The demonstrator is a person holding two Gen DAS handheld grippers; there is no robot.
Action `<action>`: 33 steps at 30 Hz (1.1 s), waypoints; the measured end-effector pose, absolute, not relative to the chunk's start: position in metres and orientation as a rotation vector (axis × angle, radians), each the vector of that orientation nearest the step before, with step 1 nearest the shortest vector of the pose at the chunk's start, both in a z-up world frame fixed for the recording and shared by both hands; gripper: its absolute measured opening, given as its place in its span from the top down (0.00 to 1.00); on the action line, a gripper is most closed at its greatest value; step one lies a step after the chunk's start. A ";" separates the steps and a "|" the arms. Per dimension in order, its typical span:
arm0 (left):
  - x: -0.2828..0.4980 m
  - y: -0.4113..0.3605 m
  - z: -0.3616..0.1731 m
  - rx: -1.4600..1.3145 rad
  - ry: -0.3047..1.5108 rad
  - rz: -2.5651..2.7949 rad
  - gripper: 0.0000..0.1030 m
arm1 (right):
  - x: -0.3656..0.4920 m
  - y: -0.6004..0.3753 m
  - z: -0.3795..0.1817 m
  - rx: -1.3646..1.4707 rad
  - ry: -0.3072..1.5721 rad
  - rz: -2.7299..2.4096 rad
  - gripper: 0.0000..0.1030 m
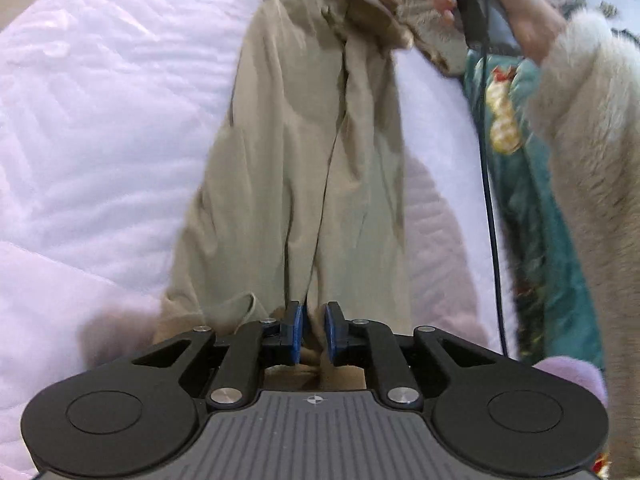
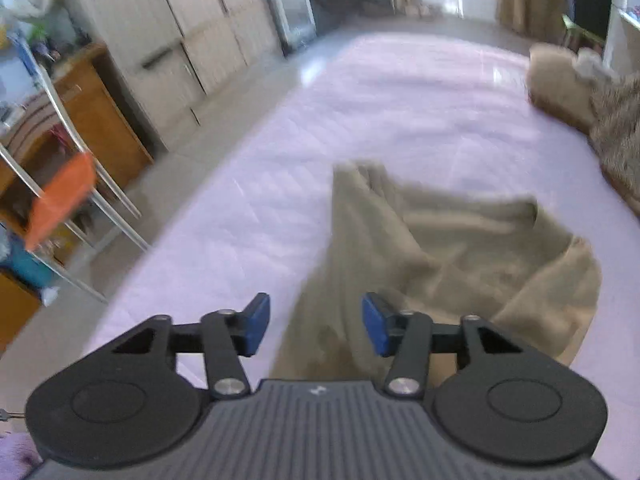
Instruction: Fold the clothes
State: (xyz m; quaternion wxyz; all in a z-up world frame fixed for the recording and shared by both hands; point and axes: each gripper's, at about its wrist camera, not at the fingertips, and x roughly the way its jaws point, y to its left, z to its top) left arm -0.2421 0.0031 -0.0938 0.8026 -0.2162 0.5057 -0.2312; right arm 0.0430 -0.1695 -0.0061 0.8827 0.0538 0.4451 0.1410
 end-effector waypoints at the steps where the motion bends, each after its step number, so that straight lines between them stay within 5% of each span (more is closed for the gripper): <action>1: -0.242 0.003 -0.083 -0.452 1.050 -0.509 0.85 | 0.041 -0.179 0.006 0.110 0.900 0.282 0.37; 4: -0.238 -0.006 -0.059 -0.429 0.973 -0.590 0.81 | 0.039 -0.216 0.023 0.089 0.883 0.187 0.19; 8: -0.219 -0.048 -0.066 -0.435 0.981 -0.693 0.68 | 0.042 -0.237 -0.001 0.029 0.992 0.094 0.19; 15: -0.194 -0.096 -0.105 -0.284 1.075 -0.572 0.68 | 0.054 -0.228 -0.063 0.058 1.119 -0.003 0.19; 21: -0.190 -0.097 -0.116 -0.213 1.081 -0.565 0.68 | 0.049 -0.276 -0.037 0.276 1.002 -0.101 0.19; 26: -0.190 -0.102 -0.121 -0.156 1.060 -0.587 0.67 | 0.062 -0.304 -0.063 0.298 1.128 -0.140 0.19; 30: -0.187 -0.101 -0.124 -0.176 1.055 -0.597 0.66 | 0.058 -0.317 -0.075 0.419 1.088 -0.123 0.36; 33: -0.192 -0.098 -0.125 -0.192 1.050 -0.603 0.66 | 0.060 -0.308 -0.065 0.401 1.045 -0.077 0.72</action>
